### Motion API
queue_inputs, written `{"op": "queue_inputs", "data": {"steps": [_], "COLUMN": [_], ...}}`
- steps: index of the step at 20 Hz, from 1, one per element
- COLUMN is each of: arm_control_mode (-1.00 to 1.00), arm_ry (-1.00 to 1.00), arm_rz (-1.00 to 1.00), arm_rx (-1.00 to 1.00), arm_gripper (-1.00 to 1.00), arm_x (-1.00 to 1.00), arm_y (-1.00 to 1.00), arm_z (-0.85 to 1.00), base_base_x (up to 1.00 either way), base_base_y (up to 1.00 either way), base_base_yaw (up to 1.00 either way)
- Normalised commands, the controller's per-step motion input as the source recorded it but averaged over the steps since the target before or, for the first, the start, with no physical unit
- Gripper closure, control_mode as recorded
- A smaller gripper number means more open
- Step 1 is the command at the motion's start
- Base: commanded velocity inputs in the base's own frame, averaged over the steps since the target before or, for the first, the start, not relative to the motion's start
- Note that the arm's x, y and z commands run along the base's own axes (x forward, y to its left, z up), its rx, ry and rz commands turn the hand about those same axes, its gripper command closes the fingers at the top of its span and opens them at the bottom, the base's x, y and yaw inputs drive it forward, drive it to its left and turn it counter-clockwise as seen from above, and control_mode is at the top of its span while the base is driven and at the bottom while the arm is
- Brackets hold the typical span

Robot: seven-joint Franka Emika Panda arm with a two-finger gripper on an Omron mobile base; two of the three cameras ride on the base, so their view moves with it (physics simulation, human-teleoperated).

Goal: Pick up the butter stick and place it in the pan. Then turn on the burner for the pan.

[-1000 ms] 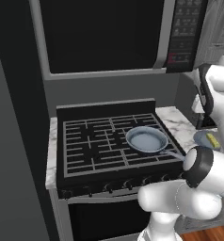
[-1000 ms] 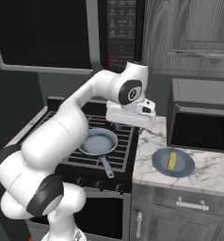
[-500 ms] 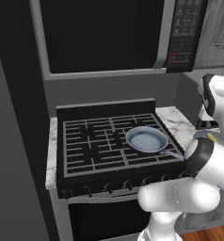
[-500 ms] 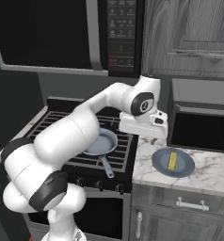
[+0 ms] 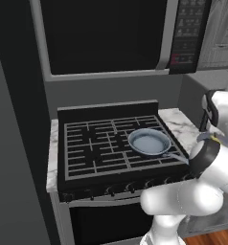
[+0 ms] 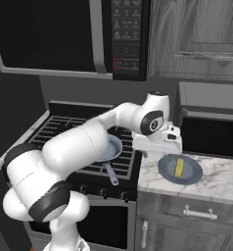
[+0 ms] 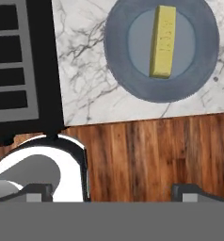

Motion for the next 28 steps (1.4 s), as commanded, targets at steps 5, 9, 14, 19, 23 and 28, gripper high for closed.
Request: {"op": "queue_inputs", "data": {"steps": [5,9,14,19,23,28], "arm_control_mode": [-1.00,-1.00,-1.00,-1.00,-1.00,-1.00], "arm_ry": [-0.04,0.00,0.00,0.00,0.00,0.00], "arm_rz": [0.00,0.00,0.00,0.00,0.00,0.00], "arm_rx": [-0.02,0.00,0.00,0.01,0.03,0.07], "arm_gripper": [-1.00,-1.00,-1.00,-1.00,-1.00,-1.00], "arm_x": [0.05,0.24,0.25,0.29,0.25,0.23], "arm_y": [-0.34,-0.34,-0.28,-0.15,-0.12,-0.21], "arm_z": [-0.32,-0.30,-0.23,-0.08,-0.06,-0.15], "base_base_x": [0.00,0.00,0.00,0.00,0.00,0.00], "base_base_y": [0.00,0.00,0.00,0.00,0.00,0.00], "base_base_yaw": [0.00,0.00,0.00,0.00,0.00,0.00]}}
